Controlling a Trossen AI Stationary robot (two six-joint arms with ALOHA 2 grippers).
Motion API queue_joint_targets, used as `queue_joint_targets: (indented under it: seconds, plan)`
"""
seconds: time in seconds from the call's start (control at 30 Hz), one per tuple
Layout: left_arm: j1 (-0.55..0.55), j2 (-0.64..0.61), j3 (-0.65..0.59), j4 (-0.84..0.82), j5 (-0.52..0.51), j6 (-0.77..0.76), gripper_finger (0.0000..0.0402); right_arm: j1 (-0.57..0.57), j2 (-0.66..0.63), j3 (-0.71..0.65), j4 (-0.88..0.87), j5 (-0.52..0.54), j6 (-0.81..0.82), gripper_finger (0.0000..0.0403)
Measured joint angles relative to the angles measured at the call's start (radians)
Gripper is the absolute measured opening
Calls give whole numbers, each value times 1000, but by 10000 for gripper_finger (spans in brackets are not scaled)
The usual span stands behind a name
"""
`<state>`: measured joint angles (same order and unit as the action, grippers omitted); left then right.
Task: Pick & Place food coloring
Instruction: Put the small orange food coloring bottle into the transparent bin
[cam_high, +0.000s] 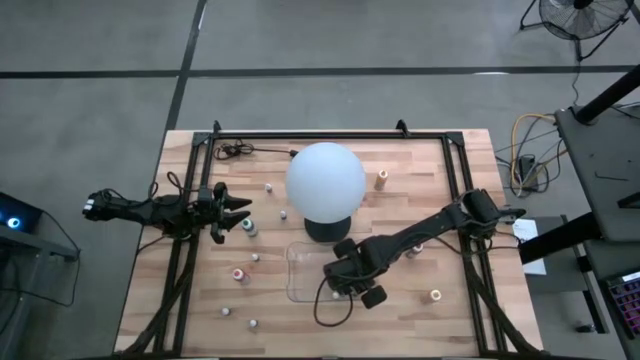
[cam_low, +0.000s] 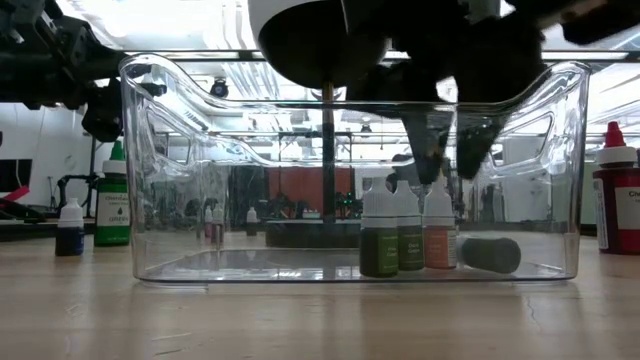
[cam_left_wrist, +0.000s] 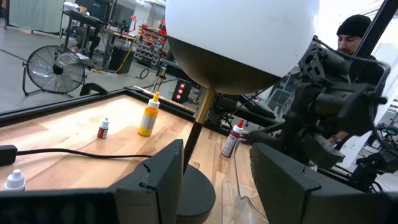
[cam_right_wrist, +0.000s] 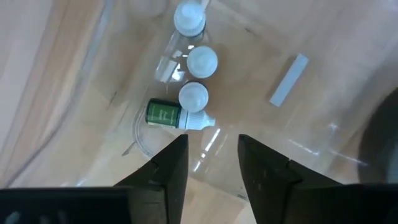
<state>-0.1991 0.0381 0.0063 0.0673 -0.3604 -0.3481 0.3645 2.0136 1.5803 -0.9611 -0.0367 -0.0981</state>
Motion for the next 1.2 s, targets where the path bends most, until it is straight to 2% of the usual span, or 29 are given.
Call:
queue_joint_targets:
  seconds: [0.13, 0.63, 0.9, 1.2]
  plan:
    - [0, 0, 0, 0, 0, 0, 161, -3, 0, 76, -56, 40, 47, 147]
    - [0, 0, 0, 0, 0, 0, 161, 5, -1, 306, -167, 40, 368, 198]
    - [0, 0, 0, 0, 0, 0, 161, 33, -33, 325, -207, 40, 564, 221]
    - [0, 0, 0, 1, 0, 0, 161, 89, -84, 305, -211, 44, 657, 271]
